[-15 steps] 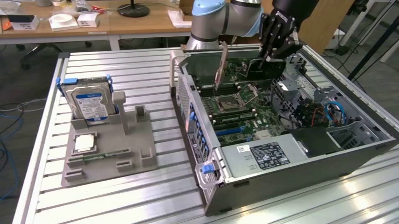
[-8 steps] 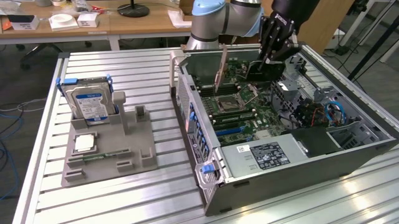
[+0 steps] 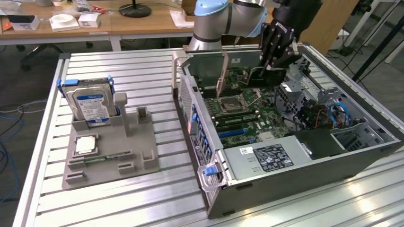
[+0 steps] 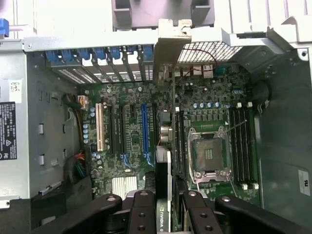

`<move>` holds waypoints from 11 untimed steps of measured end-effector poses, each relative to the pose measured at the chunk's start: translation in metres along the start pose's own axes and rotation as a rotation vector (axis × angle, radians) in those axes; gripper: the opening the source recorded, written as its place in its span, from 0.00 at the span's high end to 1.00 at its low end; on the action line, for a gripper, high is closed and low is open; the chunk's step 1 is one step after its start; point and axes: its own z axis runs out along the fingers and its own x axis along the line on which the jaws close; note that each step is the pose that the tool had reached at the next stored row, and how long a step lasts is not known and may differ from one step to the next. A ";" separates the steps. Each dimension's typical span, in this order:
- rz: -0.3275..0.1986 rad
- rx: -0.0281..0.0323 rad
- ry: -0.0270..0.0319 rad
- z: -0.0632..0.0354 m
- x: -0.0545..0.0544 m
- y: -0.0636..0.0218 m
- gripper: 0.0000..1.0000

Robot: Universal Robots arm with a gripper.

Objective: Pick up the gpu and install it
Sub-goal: 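Insert the gpu into the slot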

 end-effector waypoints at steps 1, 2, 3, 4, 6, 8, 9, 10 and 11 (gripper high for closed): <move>-0.001 0.0000 0.0001 0.0018 0.000 -0.0002 0.74; -0.002 0.0000 0.0003 0.0036 0.000 -0.0004 0.74; -0.003 0.0000 0.0002 0.0056 0.000 -0.0007 0.74; -0.004 0.0000 0.0004 0.0072 0.000 -0.0009 0.74; -0.005 0.0000 0.0005 0.0109 0.000 -0.0013 0.74; -0.006 0.0000 0.0006 0.0145 0.000 -0.0017 0.74; -0.007 0.0000 0.0008 0.0162 0.000 -0.0019 0.74; -0.007 0.0000 0.0009 0.0180 0.001 -0.0021 0.74; -0.008 0.0000 0.0008 0.0199 0.001 -0.0023 0.74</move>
